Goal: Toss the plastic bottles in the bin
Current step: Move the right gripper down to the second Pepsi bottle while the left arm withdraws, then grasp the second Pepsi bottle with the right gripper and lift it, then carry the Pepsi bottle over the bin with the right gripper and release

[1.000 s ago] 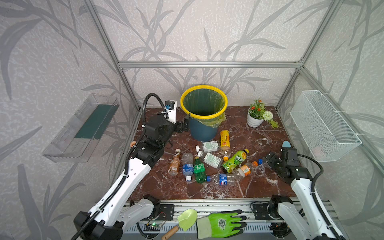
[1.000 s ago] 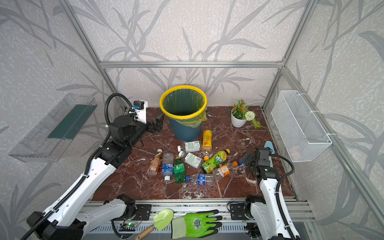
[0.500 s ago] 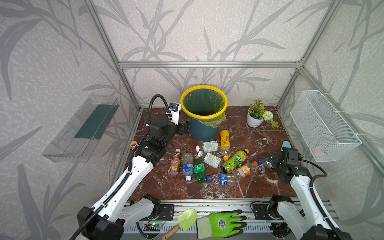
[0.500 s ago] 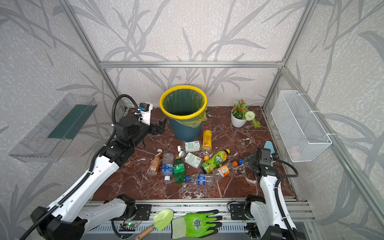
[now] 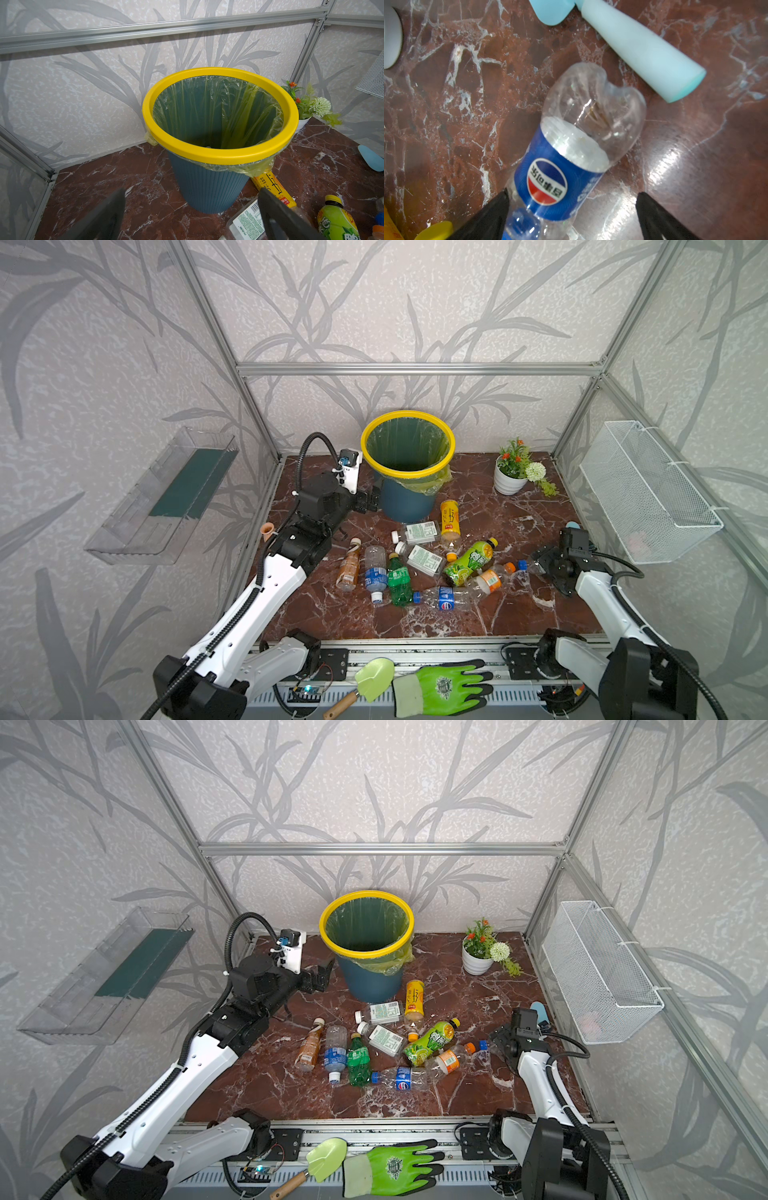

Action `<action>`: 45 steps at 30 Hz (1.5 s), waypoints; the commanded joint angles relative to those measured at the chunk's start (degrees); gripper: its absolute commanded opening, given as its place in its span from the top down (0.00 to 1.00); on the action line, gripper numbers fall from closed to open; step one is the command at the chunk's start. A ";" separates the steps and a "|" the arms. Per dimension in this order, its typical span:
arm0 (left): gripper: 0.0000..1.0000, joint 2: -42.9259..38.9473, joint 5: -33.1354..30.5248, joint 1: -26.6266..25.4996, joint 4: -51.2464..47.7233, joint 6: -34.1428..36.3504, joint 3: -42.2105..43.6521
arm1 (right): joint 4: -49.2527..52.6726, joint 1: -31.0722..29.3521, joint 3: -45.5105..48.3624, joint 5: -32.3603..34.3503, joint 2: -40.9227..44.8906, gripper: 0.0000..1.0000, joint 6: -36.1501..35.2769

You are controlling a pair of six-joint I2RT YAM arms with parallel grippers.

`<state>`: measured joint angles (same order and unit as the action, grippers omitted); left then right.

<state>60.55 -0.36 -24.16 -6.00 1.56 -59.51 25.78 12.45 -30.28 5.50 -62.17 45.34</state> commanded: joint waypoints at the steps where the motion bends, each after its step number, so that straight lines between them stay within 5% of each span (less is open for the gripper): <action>1: 0.01 -1.27 -0.73 -0.15 -0.58 1.15 0.36 | 1.63 0.30 0.13 -0.93 -1.53 0.10 -1.26; 15: 0.01 -1.58 -1.08 -0.16 -1.04 0.36 0.53 | 0.46 0.26 1.10 -3.83 3.46 0.41 -3.83; 21: 0.01 -1.81 -3.43 -0.09 -0.97 -1.55 0.87 | -1.77 0.03 0.32 -7.66 11.57 0.44 -7.73; 27: 0.01 -3.06 -11.61 -0.01 -0.15 -6.25 2.74 | -7.64 -0.83 -1.88 -13.67 23.52 0.48 -10.69; 31: 0.01 -3.42 -22.81 0.97 -2.77 -12.92 3.06 | -15.21 -1.41 -5.92 -15.58 27.54 0.51 -11.02; 37: 0.01 -4.70 -19.82 8.13 -9.70 -24.64 4.92 | -20.13 -4.88 -20.40 -21.46 16.50 0.52 -10.66; 45: 0.01 -6.84 -19.00 9.92 -13.99 -28.62 8.64 | -21.80 -31.34 -49.18 -22.19 -12.23 0.46 -16.96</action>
<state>55.09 -18.94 -14.50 -17.10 -23.40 -51.64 5.13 -12.53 -71.79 -13.74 -67.72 32.25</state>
